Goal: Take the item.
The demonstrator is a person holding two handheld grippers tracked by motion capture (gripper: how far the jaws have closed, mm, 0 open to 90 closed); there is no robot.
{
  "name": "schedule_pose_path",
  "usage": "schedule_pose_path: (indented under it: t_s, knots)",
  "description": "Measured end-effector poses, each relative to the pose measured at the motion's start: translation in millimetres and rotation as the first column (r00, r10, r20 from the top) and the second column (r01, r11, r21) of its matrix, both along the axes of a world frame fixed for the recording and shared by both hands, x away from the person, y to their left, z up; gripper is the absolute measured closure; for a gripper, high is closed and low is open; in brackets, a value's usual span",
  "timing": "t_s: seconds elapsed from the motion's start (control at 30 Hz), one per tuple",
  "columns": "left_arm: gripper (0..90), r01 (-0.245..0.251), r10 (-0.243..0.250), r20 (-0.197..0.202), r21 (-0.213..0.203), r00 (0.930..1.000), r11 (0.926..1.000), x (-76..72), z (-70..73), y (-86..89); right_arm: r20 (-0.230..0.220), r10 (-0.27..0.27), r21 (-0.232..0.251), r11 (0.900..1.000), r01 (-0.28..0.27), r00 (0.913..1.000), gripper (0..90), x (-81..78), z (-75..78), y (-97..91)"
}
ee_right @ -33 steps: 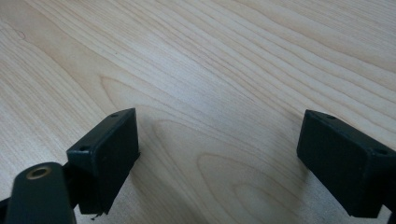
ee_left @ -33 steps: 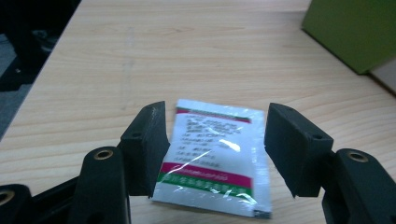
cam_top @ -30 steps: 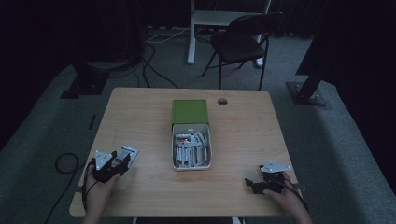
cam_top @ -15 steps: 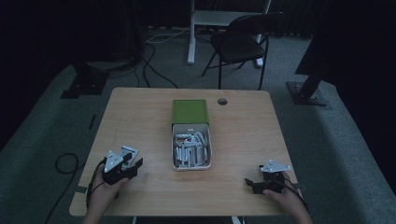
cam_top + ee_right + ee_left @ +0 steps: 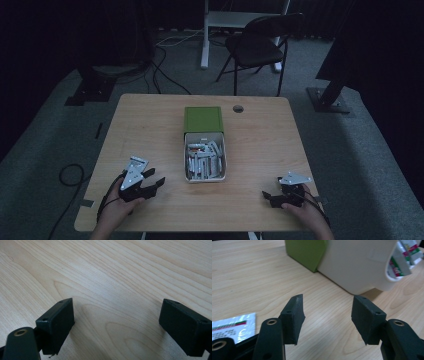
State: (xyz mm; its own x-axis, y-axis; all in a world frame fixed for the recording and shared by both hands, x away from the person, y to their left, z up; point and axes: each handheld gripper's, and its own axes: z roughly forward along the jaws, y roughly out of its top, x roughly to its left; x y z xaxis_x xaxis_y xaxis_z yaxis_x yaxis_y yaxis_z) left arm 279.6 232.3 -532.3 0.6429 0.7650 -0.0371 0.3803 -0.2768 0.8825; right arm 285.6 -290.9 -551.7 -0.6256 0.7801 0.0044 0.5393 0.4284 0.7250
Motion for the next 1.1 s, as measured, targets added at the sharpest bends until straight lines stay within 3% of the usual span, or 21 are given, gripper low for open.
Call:
schedule_pose_path:
  t_s: [0.13,0.23,0.33,0.47,0.6,0.67,0.83,1.0,1.1]
  knots:
    - [43.8,0.056,-0.056,-0.003,0.026,0.9984,0.9981,-1.9,-0.6,-4.1,0.000,0.000,0.000,1.0000,0.000,1.0000,12.4,0.0,0.0,0.0]
    - [43.6,0.118,-0.116,-0.042,0.038,0.9923,0.9923,-4.7,-1.8,-9.1,0.000,0.000,0.000,1.0000,0.000,1.0000,12.4,0.0,-0.1,0.0]
    - [43.5,0.177,-0.173,-0.060,0.090,0.9832,0.9800,-6.8,-4.1,-13.9,0.000,0.000,0.000,1.0000,0.000,1.0000,12.4,0.0,-0.1,0.0]
    - [40.9,0.234,-0.226,-0.074,0.130,0.9713,0.9635,-8.6,-7.8,-18.4,0.000,0.000,0.000,1.0000,0.000,1.0000,12.4,0.0,-0.1,0.0]
    - [32.5,0.260,-0.247,-0.115,0.111,0.9621,0.9592,-9.1,-10.0,-20.6,0.000,0.000,0.000,1.0000,0.000,1.0000,12.4,0.0,-0.1,0.0]
    - [28.5,0.279,-0.264,-0.129,0.122,0.9560,0.9525,-10.3,-11.2,-22.6,0.000,0.000,0.000,1.0000,0.000,1.0000,12.4,0.0,-0.1,-0.1]
    - [18.0,0.287,-0.267,-0.141,0.145,0.9533,0.9469,-10.2,-12.0,-25.3,-0.001,0.000,0.001,1.0000,0.000,1.0000,12.3,0.0,-0.1,-0.1]
    - [15.0,0.324,-0.289,-0.177,0.222,0.9409,0.9197,-11.7,-13.8,-30.4,-0.001,0.000,0.000,1.0000,0.000,1.0000,12.3,0.0,-0.1,0.0]
    - [14.8,0.330,-0.291,-0.185,0.236,0.9386,0.9140,-11.7,-14.6,-32.3,0.000,0.001,-0.001,1.0000,-0.001,1.0000,12.3,0.0,-0.1,-0.1]
